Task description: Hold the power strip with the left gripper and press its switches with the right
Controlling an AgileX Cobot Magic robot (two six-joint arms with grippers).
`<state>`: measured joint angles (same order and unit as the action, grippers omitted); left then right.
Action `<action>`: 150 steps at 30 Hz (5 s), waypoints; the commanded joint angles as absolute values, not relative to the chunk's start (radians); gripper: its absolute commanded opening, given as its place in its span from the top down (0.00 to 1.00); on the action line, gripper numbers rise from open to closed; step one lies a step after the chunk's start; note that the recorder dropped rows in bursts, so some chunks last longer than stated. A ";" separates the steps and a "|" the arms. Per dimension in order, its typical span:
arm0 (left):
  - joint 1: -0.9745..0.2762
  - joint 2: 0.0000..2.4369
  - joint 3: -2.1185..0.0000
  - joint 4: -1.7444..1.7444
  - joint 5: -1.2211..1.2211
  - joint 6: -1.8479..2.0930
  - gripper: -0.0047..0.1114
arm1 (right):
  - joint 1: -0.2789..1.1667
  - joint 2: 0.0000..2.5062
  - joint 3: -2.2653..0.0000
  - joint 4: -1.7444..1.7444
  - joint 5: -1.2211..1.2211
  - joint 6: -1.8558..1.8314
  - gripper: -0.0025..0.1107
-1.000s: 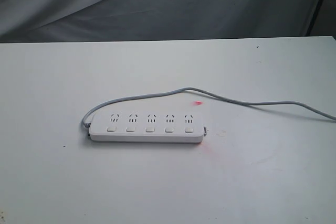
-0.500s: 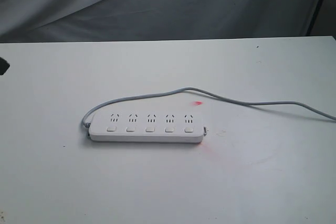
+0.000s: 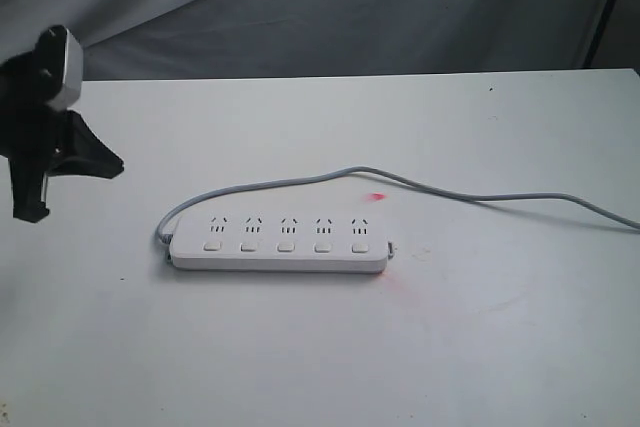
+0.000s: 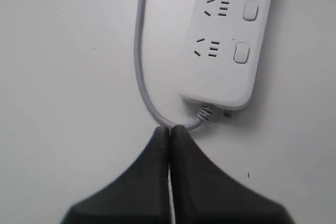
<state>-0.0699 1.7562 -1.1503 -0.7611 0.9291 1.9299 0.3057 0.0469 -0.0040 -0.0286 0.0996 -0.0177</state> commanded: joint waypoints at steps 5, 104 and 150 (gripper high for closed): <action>-0.169 1.913 -1.157 -0.801 0.825 2.093 0.93 | 0.300 0.039 0.000 -0.023 0.090 -0.018 0.98; -0.214 2.131 -1.249 -0.826 0.934 2.014 0.19 | 0.300 0.039 0.000 -0.023 0.090 -0.018 0.98; -0.214 2.131 -1.249 -0.773 0.913 1.992 0.35 | 0.300 0.039 0.000 -0.023 0.090 -0.018 0.98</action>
<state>-0.2097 2.1328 -1.2453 -0.7880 0.9258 2.0010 0.3057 0.0469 -0.0040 -0.0286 0.0996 -0.0177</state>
